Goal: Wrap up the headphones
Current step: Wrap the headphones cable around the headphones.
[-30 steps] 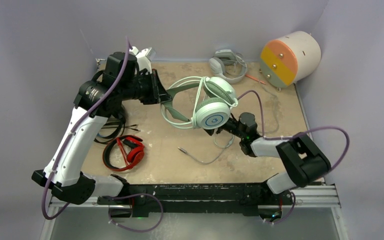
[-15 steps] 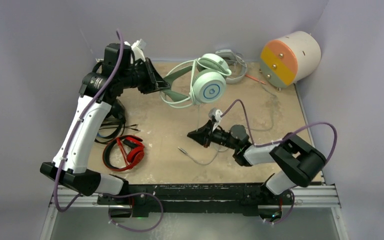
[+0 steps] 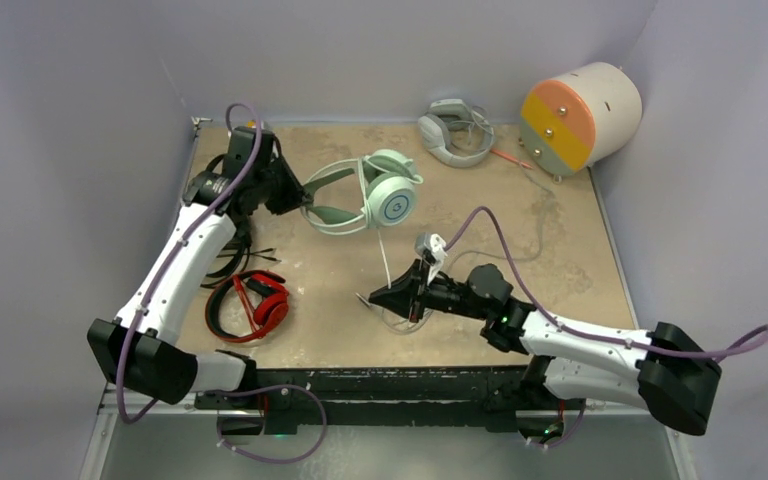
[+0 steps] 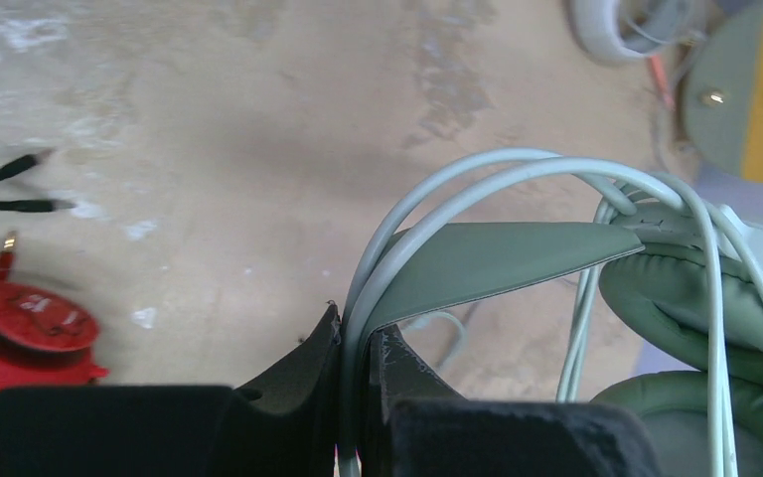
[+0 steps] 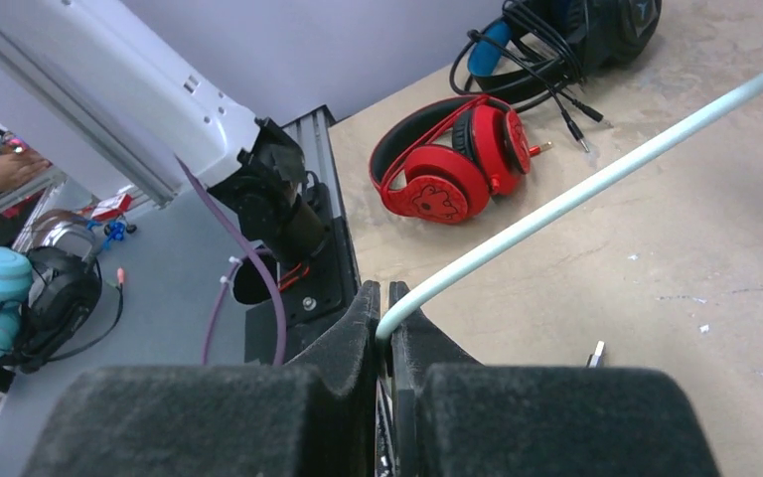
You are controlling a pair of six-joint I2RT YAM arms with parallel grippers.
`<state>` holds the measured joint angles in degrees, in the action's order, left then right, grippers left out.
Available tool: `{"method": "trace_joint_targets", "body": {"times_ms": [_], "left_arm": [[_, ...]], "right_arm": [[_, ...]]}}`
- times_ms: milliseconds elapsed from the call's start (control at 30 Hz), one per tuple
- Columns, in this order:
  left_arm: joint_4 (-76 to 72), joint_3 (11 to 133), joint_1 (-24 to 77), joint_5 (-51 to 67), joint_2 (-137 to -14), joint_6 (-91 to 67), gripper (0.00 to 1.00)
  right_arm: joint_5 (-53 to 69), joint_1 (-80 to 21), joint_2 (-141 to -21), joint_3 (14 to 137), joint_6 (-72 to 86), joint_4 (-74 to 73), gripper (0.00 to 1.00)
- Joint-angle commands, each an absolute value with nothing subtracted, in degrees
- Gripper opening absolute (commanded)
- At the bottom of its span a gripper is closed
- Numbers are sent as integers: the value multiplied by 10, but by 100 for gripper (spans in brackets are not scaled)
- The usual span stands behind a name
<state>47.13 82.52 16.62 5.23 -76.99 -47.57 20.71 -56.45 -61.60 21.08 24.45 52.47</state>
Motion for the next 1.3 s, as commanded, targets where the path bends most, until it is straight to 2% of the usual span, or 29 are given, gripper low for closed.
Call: {"method": "trace_joint_targets", "body": {"times_ms": [0, 100, 333, 533, 900, 1033, 1167, 1267], "left_arm": [[346, 790, 158, -85, -735, -512, 0], [339, 761, 162, -76, -733, -519, 0], [278, 699, 209, -109, -718, -535, 0], [262, 668, 239, -166, -710, -537, 0], [262, 588, 282, -303, -669, -512, 0], [279, 578, 290, -318, -662, -493, 0], [310, 587, 293, -305, -655, -461, 0], [358, 612, 293, -298, -656, -438, 0]], "right_arm": [[224, -577, -595, 328, 237, 263, 3], [256, -577, -621, 374, 247, 222, 4], [309, -576, -699, 426, 313, 291, 10], [242, -577, -696, 440, 354, 311, 16], [141, -575, -599, 445, 381, 301, 27], [120, -574, -593, 507, 331, 209, 21], [99, -573, -604, 585, 255, 67, 8], [68, -574, -604, 624, 194, -32, 2]]}}
